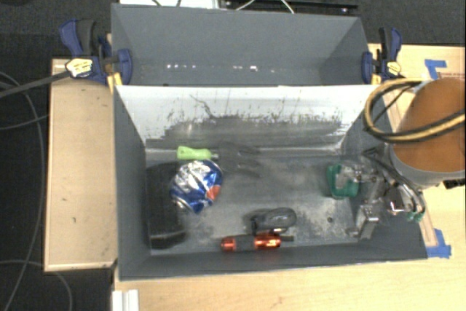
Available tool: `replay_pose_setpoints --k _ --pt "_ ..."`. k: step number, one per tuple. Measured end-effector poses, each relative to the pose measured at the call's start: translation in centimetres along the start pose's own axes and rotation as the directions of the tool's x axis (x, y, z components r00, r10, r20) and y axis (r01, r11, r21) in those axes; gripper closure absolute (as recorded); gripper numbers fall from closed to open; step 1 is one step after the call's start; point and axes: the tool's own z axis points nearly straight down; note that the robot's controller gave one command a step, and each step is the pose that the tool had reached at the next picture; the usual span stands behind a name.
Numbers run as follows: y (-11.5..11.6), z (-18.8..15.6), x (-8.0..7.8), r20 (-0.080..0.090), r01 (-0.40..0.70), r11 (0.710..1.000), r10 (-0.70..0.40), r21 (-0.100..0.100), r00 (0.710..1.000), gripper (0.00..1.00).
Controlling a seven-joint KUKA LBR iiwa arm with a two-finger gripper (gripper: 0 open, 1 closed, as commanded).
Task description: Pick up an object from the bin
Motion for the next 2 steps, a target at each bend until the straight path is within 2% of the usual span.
replay_pose_setpoints --k 1,2 --pt "0.0 -0.4 -0.2 0.008 0.006 1.000 -0.006 0.002 1.000 0.00" --pt "3.4 5.4 -8.1 0.009 0.304 0.953 -0.304 0.003 0.953 0.00"
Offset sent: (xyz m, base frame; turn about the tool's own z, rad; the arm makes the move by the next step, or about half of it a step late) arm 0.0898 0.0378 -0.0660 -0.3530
